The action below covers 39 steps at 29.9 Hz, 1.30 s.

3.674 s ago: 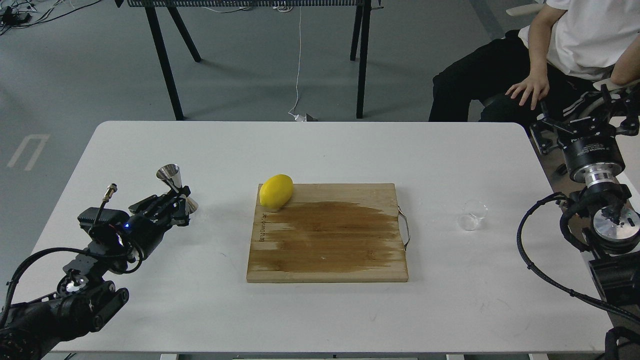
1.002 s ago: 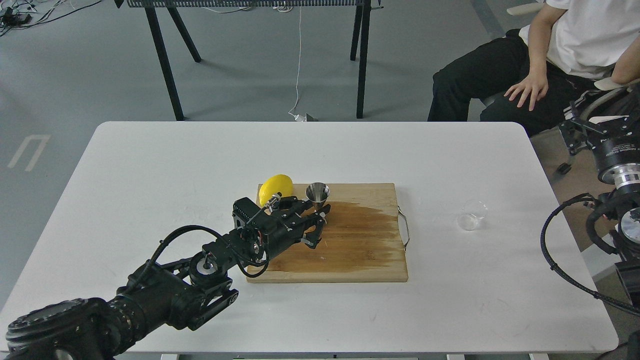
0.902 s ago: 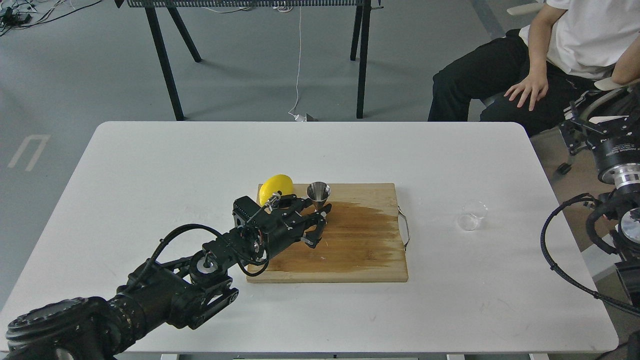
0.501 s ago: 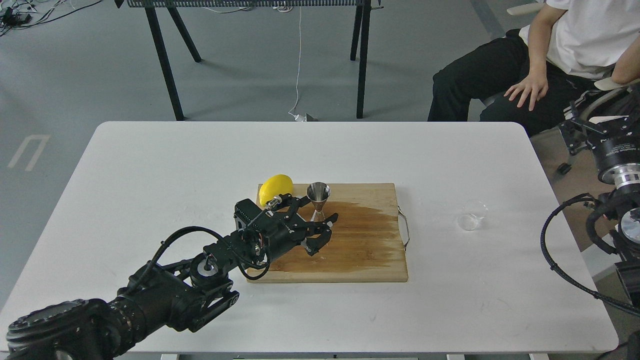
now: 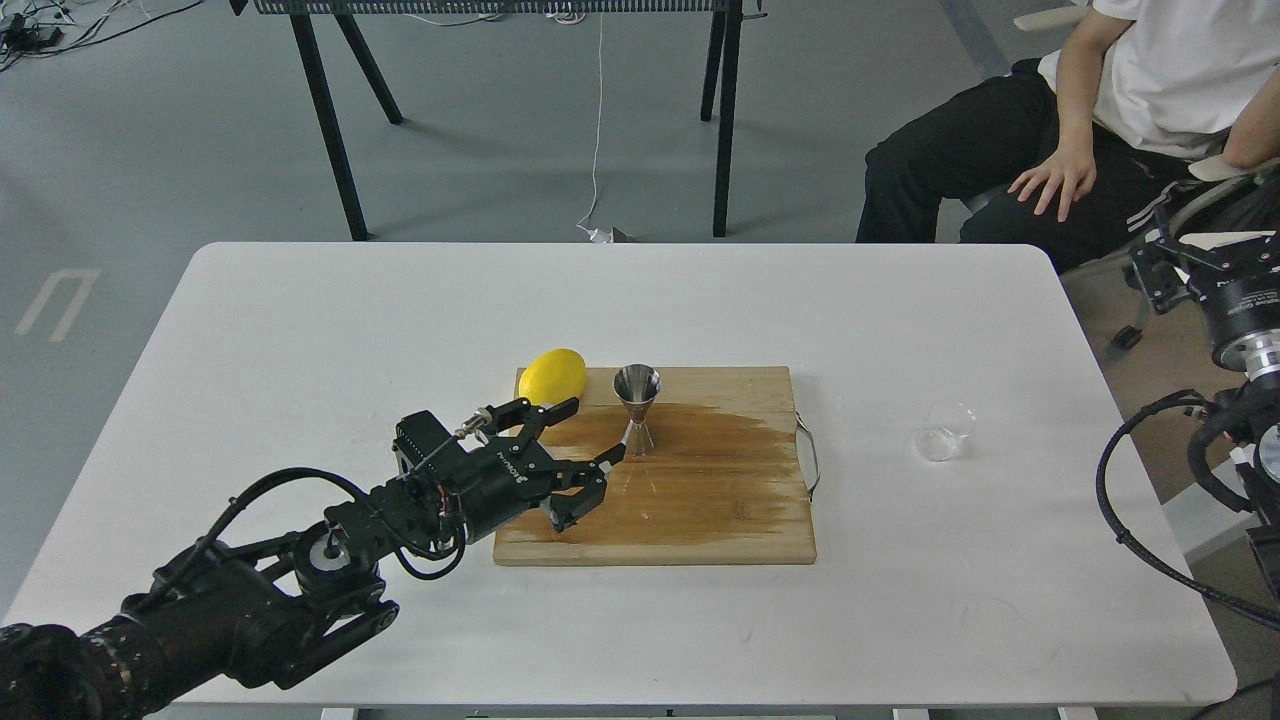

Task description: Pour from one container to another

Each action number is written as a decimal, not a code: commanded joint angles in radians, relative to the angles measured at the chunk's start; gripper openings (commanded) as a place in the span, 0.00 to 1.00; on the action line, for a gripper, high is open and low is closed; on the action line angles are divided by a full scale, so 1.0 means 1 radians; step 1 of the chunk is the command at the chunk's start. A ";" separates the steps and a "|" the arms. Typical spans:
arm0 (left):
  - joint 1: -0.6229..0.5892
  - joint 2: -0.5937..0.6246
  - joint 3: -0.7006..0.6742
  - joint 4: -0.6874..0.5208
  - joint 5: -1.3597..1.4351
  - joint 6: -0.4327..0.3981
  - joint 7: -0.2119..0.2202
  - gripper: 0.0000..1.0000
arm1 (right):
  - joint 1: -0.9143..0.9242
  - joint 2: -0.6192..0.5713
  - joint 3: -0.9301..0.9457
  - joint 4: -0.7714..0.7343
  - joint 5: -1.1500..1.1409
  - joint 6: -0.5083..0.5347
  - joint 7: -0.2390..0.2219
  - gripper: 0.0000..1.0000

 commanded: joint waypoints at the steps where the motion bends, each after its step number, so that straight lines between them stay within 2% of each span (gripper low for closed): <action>1: 0.016 0.120 -0.007 -0.077 0.000 -0.027 -0.053 0.77 | -0.005 -0.069 0.002 -0.014 0.004 0.000 -0.009 1.00; 3: 0.015 0.143 -0.012 -0.077 0.000 -0.029 -0.093 0.75 | -0.017 -0.094 0.003 -0.017 0.016 0.000 -0.009 1.00; 6: -0.001 0.165 -0.015 -0.077 -0.265 -0.044 -0.146 0.76 | -0.024 -0.097 0.000 -0.025 0.048 0.000 -0.021 1.00; 9: -0.040 0.171 -0.015 -0.084 -0.489 -0.070 -0.196 0.82 | -0.075 -0.095 0.000 -0.002 0.097 0.000 -0.032 1.00; 12: -0.059 0.159 -0.021 -0.084 -0.728 -0.124 -0.196 0.83 | -0.141 -0.095 0.000 0.069 0.178 0.000 -0.035 1.00; 14: -0.065 0.142 -0.056 -0.089 -0.905 -0.177 -0.196 0.87 | -0.204 -0.097 0.000 0.139 0.235 0.000 -0.038 1.00; 18: -0.067 0.102 -0.268 -0.136 -1.242 -0.334 -0.196 0.98 | -0.336 -0.097 0.002 0.311 0.278 0.000 -0.041 1.00; 21: -0.077 0.064 -0.437 -0.136 -1.432 -0.464 -0.196 1.00 | -0.412 -0.086 -0.006 0.398 0.309 0.000 -0.041 1.00; 23: -0.086 0.057 -0.497 -0.123 -1.529 -0.544 -0.196 1.00 | -0.474 -0.080 -0.020 0.460 0.359 -0.001 -0.041 1.00; 27: -0.087 0.056 -0.557 -0.084 -1.788 -0.681 -0.196 1.00 | -0.578 -0.030 -0.043 0.584 0.415 -0.097 -0.041 1.00; 28: -0.086 0.056 -0.561 -0.066 -1.866 -0.714 -0.195 1.00 | -0.593 -0.017 -0.044 0.584 0.415 -0.101 -0.041 1.00; 30: -0.090 0.056 -0.563 -0.022 -1.998 -0.767 -0.148 1.00 | -0.604 0.004 -0.046 0.580 0.416 -0.110 -0.043 1.00; 32: -0.106 0.053 -0.564 0.017 -2.091 -0.787 -0.092 1.00 | -0.604 0.027 -0.049 0.578 0.416 -0.123 -0.047 1.00; 34: -0.131 0.042 -0.564 0.038 -2.135 -0.787 -0.054 1.00 | -0.600 0.052 -0.052 0.580 0.418 -0.180 -0.073 1.00; 39: -0.134 0.033 -0.564 0.045 -2.145 -0.785 -0.051 1.00 | -0.548 0.127 -0.052 0.584 0.415 -0.413 -0.107 1.00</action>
